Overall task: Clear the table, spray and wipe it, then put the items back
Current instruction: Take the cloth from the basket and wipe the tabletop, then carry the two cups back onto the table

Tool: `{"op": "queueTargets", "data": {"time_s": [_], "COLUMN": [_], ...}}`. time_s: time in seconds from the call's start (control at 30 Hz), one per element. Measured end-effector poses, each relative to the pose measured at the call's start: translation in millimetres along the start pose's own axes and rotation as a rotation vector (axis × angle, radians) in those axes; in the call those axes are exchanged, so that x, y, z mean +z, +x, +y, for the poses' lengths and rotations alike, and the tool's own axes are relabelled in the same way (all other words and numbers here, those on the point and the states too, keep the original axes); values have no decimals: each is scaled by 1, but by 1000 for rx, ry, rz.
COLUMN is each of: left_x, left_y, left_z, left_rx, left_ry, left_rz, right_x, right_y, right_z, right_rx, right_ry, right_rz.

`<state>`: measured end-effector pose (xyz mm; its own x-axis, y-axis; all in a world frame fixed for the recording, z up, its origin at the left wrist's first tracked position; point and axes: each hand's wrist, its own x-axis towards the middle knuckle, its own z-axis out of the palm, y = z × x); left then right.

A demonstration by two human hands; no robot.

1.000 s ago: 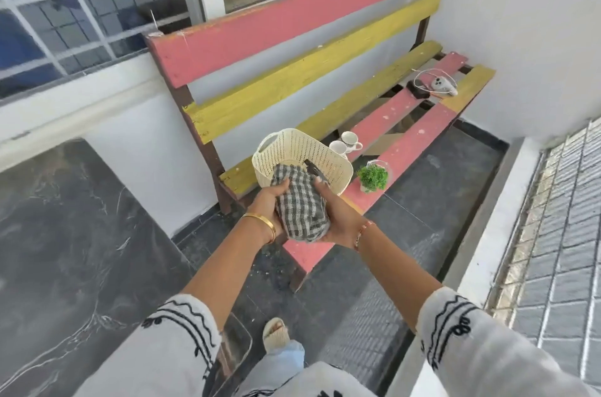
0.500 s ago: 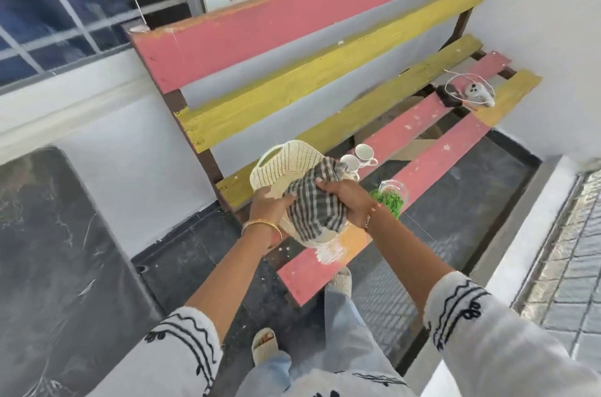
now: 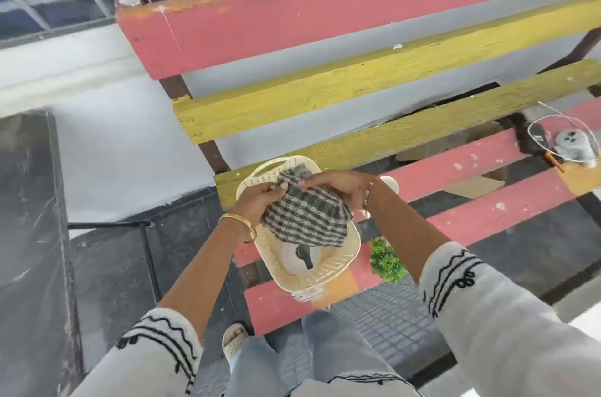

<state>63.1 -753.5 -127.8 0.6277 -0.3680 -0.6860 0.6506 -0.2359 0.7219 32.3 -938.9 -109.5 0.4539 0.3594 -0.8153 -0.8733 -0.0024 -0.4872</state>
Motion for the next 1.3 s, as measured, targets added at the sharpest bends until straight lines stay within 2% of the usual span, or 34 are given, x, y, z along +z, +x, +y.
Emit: {"op": "queueTargets", "data": {"time_s": [0.07, 0.17, 0.33, 0.43, 0.5, 0.57, 0.7, 0.87, 1.07, 1.17, 1.3], "left_x": [-1, 0, -2, 0, 0, 0, 1, 0, 5, 7, 9], "left_y": [9, 25, 59, 79, 88, 103, 122, 139, 146, 144, 136], "left_z": [-4, -7, -21, -35, -45, -62, -89, -105, -114, -118, -112], "left_rx": [-17, -56, -211, -256, -293, -351, -424, -462, -393, -311, -205], "left_ry": [1, -118, -419, -454, -419, -340, -177, -180, -19, -8, 39], "left_rz": [142, 291, 542, 556, 544, 554, 607, 563, 630, 641, 653], "right_x": [-12, -29, -40, -41, -40, -40, -40, -46, -43, -38, -34], "right_y": [8, 23, 64, 93, 110, 130, 170, 205, 215, 209, 200], "right_z": [1, 4, 13, 16, 20, 26, 42, 57, 67, 72, 75], "right_rx": [-79, -153, -219, -235, -221, -197, -79, -25, -96, -161, -191], "right_ry": [134, 318, 333, 258, 74, -126, -368, -509, -463, -540, -623], "right_rz": [-20, -12, 22, 229, 452, 571, 599, 663, 729, 766, 723]}}
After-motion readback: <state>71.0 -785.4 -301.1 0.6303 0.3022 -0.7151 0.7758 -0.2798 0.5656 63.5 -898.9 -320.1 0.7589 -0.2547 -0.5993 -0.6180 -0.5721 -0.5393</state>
